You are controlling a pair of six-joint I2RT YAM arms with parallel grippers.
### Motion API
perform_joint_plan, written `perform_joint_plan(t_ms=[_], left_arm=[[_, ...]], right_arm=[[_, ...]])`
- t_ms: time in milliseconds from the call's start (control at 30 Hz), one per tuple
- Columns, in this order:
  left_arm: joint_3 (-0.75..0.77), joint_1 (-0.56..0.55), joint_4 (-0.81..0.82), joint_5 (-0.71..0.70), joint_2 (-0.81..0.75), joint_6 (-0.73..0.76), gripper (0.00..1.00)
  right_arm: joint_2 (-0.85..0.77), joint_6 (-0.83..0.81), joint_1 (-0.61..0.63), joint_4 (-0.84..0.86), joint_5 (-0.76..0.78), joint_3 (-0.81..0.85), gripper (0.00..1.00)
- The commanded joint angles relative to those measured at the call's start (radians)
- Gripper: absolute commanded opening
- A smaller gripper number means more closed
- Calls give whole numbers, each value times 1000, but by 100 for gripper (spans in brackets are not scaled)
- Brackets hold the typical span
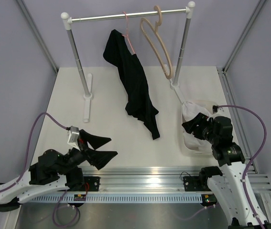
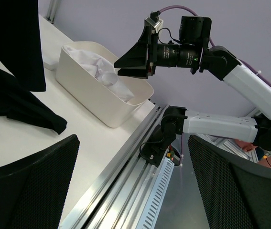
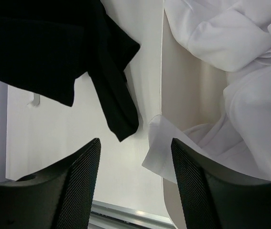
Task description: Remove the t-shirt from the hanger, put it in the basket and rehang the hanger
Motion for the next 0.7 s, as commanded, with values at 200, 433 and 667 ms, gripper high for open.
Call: perform_joint_plan(t_ms=[200,433,667], left_arm=[[9,-4,-4,-18,5,-14,99],[11,-4,-18,-11,1,-26,99],[6,-4,-46,-37,-35,-35,99]], right_arm=[[11,28,-2,53,39,-57,62],[-76,135,-2,80,154,-109,32],[12,161,-2,151,217,-120,0]])
